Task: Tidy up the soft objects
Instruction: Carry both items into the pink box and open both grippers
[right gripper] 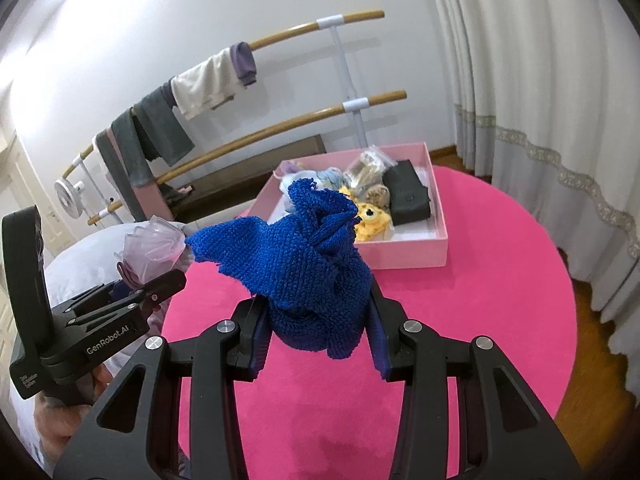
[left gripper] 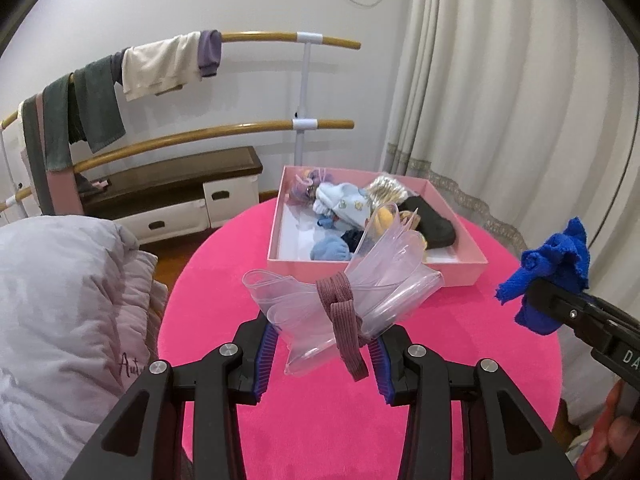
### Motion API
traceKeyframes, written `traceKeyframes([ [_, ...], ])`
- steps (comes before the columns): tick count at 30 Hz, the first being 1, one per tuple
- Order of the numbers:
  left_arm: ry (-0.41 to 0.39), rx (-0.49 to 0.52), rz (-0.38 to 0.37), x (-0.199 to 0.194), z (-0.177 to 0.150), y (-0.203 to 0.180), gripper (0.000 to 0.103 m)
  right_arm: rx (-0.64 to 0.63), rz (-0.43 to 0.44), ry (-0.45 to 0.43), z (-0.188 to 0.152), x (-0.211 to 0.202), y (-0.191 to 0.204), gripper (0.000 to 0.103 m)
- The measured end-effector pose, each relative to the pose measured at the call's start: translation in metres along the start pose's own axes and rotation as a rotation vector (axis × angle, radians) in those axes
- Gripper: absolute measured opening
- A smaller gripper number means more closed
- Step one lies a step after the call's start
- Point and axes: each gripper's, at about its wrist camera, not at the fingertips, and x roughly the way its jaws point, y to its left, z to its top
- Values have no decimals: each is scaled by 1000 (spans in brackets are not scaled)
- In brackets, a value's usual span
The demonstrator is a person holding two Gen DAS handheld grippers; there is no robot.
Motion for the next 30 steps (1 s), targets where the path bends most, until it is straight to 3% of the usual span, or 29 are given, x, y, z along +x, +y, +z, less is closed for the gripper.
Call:
traceKeyframes([
  [13,-42,-9,-7,-60,-8,-3,38,-31,16,-37,0,-24,12,38],
  [20,-42,-17,-17,-53,6,-5,38,-25,6,-55,11,-25,4,38],
  [30,-57,-29,-39,-5,59,-5,38,-45,-20,-94,68,-10,-8,38],
])
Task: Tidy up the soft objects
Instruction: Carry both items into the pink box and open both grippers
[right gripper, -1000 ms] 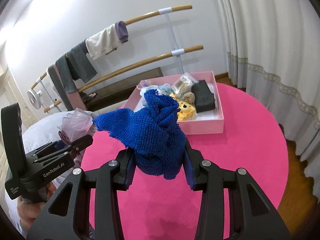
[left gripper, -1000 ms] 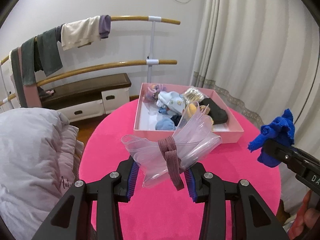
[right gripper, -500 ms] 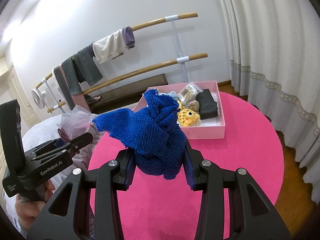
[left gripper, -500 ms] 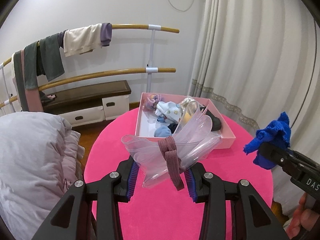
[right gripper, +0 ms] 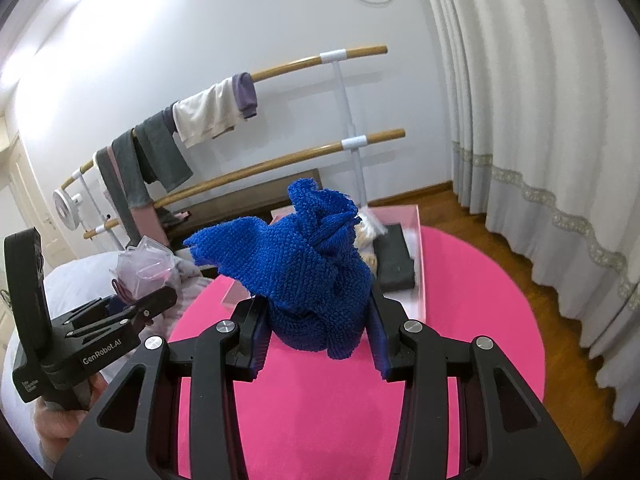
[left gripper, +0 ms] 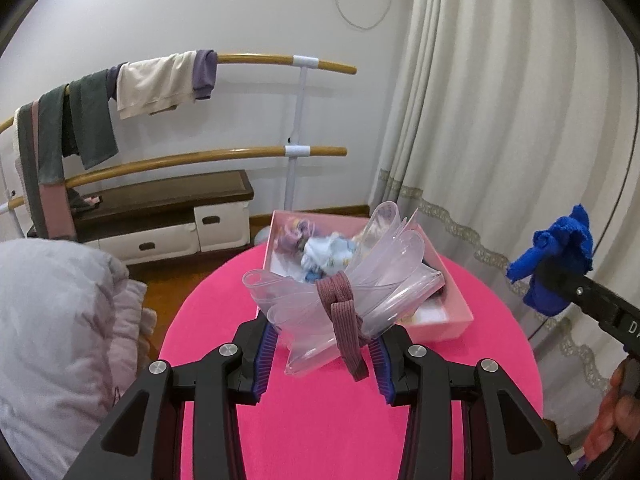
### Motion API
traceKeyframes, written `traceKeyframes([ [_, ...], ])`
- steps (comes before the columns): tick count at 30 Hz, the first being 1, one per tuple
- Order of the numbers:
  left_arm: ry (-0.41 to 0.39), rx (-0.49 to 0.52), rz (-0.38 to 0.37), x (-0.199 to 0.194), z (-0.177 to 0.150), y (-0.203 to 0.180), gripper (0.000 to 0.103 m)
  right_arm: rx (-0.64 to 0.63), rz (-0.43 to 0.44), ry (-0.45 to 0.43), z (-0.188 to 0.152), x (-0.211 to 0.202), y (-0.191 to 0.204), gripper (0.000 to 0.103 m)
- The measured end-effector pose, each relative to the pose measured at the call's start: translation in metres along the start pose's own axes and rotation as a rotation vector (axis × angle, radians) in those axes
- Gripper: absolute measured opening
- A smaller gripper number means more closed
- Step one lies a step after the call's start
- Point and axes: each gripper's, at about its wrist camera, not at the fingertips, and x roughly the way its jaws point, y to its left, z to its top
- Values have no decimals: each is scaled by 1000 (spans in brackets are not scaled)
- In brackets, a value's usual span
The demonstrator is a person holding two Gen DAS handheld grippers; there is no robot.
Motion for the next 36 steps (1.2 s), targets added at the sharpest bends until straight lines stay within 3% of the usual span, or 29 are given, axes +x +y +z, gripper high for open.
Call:
traceKeyframes([
  [11,14,-6,-27,86,58,1,38,7,-2,45,35,58,-13,38],
  [30,170,-52,-106,264,112,-2,40,43,-47,182,33,145,-54,39],
  [33,201,-55,-120,292,119,-4,42,58,-57,206,28,157,-62,39],
  [36,244,-52,-108,320,125,-1,56,66,-67,229,23,167,-67,41],
])
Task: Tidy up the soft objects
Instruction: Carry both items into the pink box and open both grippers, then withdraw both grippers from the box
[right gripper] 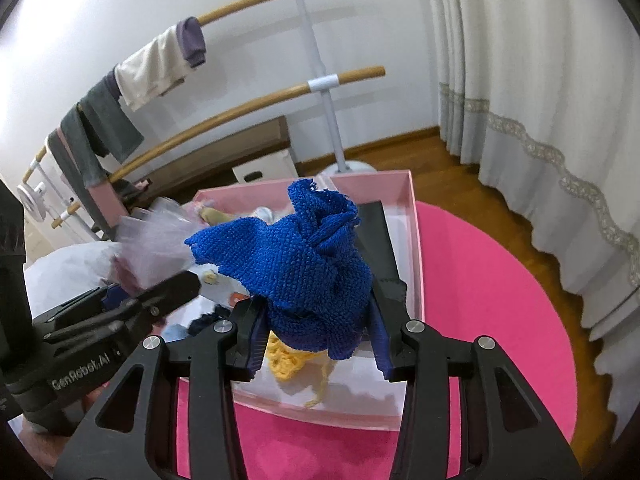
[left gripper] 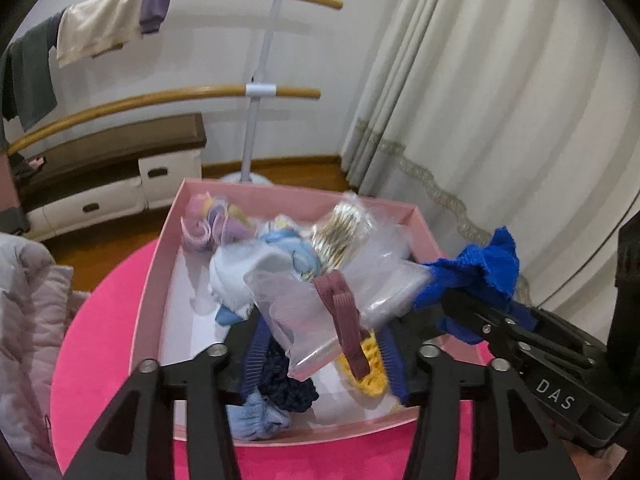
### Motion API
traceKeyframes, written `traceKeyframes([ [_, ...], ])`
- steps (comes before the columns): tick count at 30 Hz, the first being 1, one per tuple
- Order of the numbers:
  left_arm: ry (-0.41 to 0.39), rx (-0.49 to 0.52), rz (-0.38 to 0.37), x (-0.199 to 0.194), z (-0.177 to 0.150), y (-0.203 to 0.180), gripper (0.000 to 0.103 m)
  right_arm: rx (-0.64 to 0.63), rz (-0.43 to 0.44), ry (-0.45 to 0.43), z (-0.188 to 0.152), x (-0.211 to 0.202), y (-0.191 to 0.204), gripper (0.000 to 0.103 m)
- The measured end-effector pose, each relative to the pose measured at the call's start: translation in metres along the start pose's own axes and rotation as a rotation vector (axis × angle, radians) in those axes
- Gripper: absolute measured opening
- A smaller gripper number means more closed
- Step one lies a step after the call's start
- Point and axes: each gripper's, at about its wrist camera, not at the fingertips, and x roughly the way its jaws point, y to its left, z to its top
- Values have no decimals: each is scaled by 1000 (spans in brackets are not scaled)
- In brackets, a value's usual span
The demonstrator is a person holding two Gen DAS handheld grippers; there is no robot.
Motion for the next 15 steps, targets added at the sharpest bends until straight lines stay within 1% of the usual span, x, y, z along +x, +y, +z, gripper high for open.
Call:
traceKeyframes([
  [2,-2,-14,20,7,7,4,77,-4,-7,13,-2,4,-1,48],
  [3,-15,-22,28,8,9,7,81,-6,-14,21,-3,6,-2,50],
  [6,-46,-33,60,9,17,14,92,3,-13,26,-7,7,-5,63],
  [7,-55,-33,72,9,20,17,96,7,-14,23,-7,7,-5,75],
  [8,-67,-34,86,8,24,20,98,11,-16,18,-8,5,-6,88],
  [10,-85,-36,111,6,30,26,99,22,-16,-4,-10,1,-7,99],
  [11,-90,-36,118,5,30,28,100,29,-12,-11,-10,-1,-7,103],
  [13,-115,-36,144,2,35,31,103,45,-10,-25,-11,-6,-8,103],
  [15,-139,-26,169,-7,32,35,103,50,-20,-42,-14,-14,-7,103],
])
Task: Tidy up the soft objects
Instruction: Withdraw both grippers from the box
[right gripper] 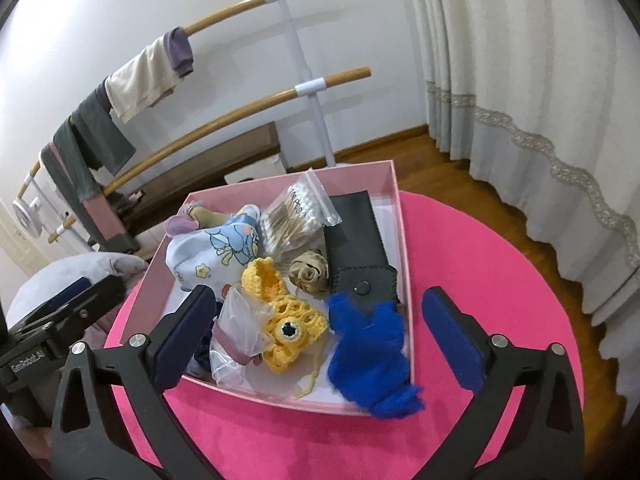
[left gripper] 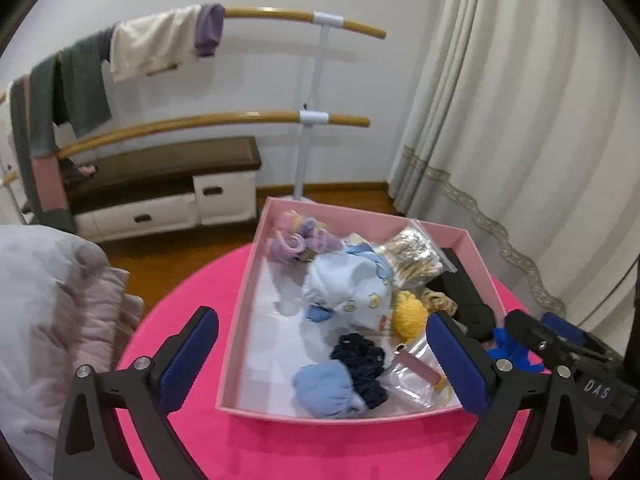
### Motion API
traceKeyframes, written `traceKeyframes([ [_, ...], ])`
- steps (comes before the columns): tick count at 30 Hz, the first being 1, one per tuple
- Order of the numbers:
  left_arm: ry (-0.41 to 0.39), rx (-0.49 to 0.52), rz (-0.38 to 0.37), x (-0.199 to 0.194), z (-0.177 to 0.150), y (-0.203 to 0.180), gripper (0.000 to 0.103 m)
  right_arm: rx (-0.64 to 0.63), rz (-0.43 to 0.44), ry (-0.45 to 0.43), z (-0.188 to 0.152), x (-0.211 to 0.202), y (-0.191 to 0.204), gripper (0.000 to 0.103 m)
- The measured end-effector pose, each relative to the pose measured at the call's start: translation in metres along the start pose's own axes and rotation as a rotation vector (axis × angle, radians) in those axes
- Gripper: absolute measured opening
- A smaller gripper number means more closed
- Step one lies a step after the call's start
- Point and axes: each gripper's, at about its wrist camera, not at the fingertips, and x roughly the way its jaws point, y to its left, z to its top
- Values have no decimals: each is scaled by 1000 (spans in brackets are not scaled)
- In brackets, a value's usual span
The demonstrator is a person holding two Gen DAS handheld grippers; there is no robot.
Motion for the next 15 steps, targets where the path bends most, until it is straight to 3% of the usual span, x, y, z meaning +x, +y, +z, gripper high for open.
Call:
traceKeyframes([
  [6,-75,59,77,-28,-16,-2,103,-5,0,-61,-9,-31,11,103],
  [11,-127,78,76,-55,-28,-6,103,-32,-3,-113,-24,-68,24,103],
  [14,-147,86,77,-74,-43,-12,103,-52,-13,-135,-39,-90,33,103],
  [15,-154,89,76,-94,-69,-16,103,-54,-13,-144,-44,-98,35,103],
])
